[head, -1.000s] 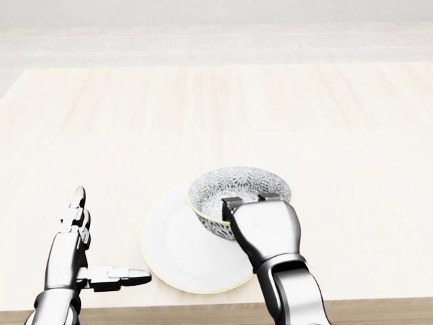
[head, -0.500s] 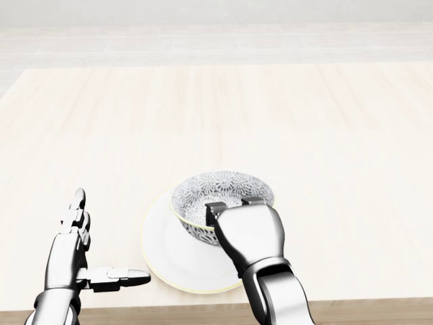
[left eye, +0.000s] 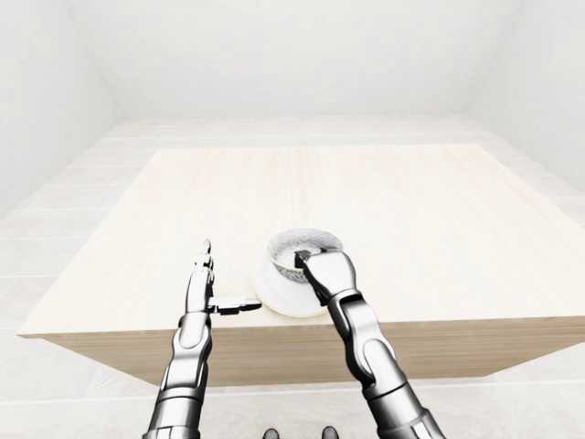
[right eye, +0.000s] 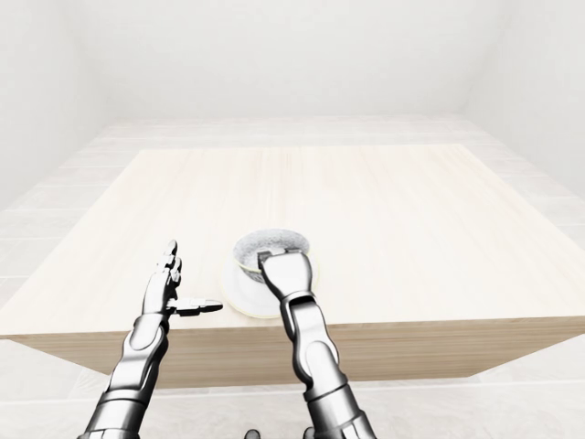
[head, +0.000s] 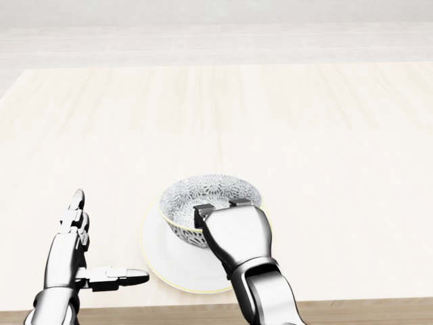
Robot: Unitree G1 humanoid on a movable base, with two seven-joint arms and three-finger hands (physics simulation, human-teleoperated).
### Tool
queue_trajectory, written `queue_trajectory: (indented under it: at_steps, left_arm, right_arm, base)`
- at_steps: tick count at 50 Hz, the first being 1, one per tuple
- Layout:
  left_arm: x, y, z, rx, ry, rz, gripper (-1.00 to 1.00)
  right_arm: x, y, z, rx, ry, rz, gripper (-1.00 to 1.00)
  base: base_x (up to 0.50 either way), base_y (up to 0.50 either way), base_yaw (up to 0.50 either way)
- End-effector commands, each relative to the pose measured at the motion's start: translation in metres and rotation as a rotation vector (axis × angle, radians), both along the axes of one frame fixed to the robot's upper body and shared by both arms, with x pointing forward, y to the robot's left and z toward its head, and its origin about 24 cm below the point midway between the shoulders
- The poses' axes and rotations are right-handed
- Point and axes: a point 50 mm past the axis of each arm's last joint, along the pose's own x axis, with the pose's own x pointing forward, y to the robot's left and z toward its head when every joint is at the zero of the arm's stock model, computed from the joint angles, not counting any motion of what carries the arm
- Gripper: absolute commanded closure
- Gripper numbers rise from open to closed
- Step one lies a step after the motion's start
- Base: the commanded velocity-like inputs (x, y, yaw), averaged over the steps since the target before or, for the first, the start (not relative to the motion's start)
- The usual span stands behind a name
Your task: Put the bowl on the plate.
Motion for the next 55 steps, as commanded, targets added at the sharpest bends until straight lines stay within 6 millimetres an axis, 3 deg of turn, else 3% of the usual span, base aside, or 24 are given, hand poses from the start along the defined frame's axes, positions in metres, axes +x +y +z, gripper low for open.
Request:
queue_trajectory:
  at_steps: [1,12,55]
  left_arm:
    - [0.000,0.002,0.000,0.000,0.003,0.003,-1.00]
    - [0.001,0.002,-0.002,-0.001,0.014,0.003,-1.00]
    - [0.001,0.000,0.000,-0.004,0.001,-0.001,-1.00]
  right_arm:
    - [0.000,0.005,0.003,0.020,-0.030,0.011,0.55]
    - [-0.007,0.010,0.000,0.025,-0.036,0.025,0.56]
    - [0.000,0.007,-0.010,0.039,-0.014,0.012,0.56]
  base:
    - [0.00,0.00,0.00]
    - [0.00,0.00,0.00]
    - [0.00,0.00,0.00]
